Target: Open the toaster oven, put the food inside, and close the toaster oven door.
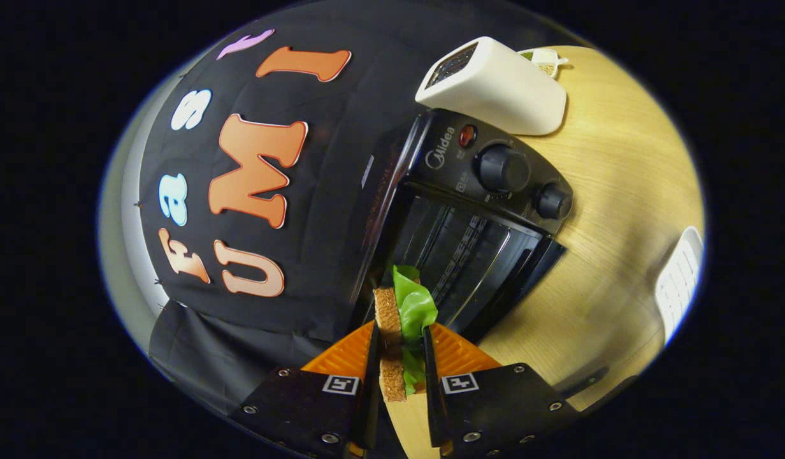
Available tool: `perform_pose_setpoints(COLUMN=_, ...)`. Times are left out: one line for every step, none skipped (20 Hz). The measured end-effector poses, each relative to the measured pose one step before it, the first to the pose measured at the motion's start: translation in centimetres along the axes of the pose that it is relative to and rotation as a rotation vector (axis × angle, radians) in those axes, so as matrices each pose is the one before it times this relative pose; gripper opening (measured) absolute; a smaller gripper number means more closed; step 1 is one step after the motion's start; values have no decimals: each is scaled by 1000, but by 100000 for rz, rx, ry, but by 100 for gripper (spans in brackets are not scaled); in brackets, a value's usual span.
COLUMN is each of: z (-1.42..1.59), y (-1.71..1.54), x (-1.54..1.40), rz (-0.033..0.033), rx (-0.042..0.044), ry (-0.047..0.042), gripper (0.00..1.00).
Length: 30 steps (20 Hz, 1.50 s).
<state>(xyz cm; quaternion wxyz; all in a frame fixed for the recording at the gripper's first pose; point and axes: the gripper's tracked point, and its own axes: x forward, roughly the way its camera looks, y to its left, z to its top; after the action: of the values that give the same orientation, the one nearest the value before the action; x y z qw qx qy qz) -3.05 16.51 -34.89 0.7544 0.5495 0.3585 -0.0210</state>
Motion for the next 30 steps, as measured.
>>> perform_pose_setpoints(z=51, y=-68, x=480, rz=443, rx=749, ry=-1970, gripper=33)
perform_pose_setpoints(z=170, y=-136, x=403, rz=-113, rx=77, ry=-2062, gripper=33)
perform_pose_setpoints(z=193, y=-345, x=196, rz=-239, rx=184, ry=-1636, gripper=33)
perform_pose_setpoints(z=140, y=-146, x=503, rz=-382, rx=147, ry=-866, gripper=33)
perform_pose_setpoints(z=156, y=105, x=311, rz=402, rx=368, ry=-1002, gripper=33)
perform_pose_setpoints(z=177, y=40, x=361, rz=650, rx=264, ry=-841, gripper=33)
perform_pose_setpoints(z=203, y=-76, x=326, rz=-389, rx=199, ry=-1319, gripper=33)
perform_pose_setpoints(z=52, y=-471, x=482, rz=-1035, rx=-542, ry=-381, gripper=33)
perform_pose_setpoints(z=13, y=-249, x=442, rz=-623, rx=-267, ry=-514, gripper=33)
perform_pose_setpoints(z=42, y=-113, x=432, rz=-367, rx=616, ry=135, gripper=33)
perform_pose_setpoints(z=-47, y=-49, x=317, rz=-660, rx=-170, ry=-275, gripper=33)
perform_pose_setpoints(z=61, y=-239, x=552, rz=-714, rx=-1449, ry=-860, gripper=33)
perform_pose_setpoints(z=-73, y=-198, x=135, rz=-896, rx=-1316, ry=-241, gripper=34)
perform_pose_setpoints(z=5, y=-233, x=448, rz=-1243, rx=-1156, ry=-451, gripper=35)
perform_pose_setpoints(z=52, y=-132, x=447, rz=-1289, rx=-681, ry=-73, gripper=37)
perform_pose_setpoints(z=-135, y=-456, x=446, rz=-3250, rx=-1766, ry=1036, gripper=41)
perform_pose_setpoints(z=-516, y=-170, x=-263, rz=-1660, rx=-2975, ry=766, gripper=47)
perform_pose_setpoints(z=-161, y=-236, x=-440, rz=-1661, rx=-3552, ry=1812, gripper=53)
perform_pose_setpoints(z=-576, y=-142, x=-185, rz=-1186, rx=-3571, ry=3112, gripper=59)
perform_pose_setpoints(z=-477, y=-398, x=-323, rz=-2284, rx=-3009, ry=4160, gripper=74)
perform_pose_setpoints(z=-569, y=-674, x=-584, rz=-2565, rx=-1803, ry=4309, gripper=84)
perform_pose_setpoints(z=-127, y=-18, x=-708, rz=241, rx=-2114, ry=2235, gripper=97)
perform_pose_setpoints(z=36, y=-195, x=-853, rz=-383, rx=-3615, ry=1392, gripper=97)
perform_pose_setpoints(z=287, y=-420, x=-875, rz=-1813, rx=-4347, ry=511, gripper=97)
perform_pose_setpoints(z=272, y=-638, x=-868, rz=-1291, rx=-4787, ry=674, gripper=97)
perform_pose_setpoints(z=-56, y=-197, x=-951, rz=-364, rx=-5514, ry=1171, gripper=97)
perform_pose_setpoints(z=-237, y=-246, x=-928, rz=-85, rx=-6438, ry=1287, gripper=97)
perform_pose_setpoints(z=-424, y=-350, x=-932, rz=-924, rx=-6937, ry=1409, gripper=97)
perform_pose_setpoints(z=-590, y=-515, x=-824, rz=-1181, rx=-6559, ry=1204, gripper=97)
perform_pose_setpoints(z=-458, y=-352, x=-746, rz=-926, rx=-5689, ry=858, gripper=98)
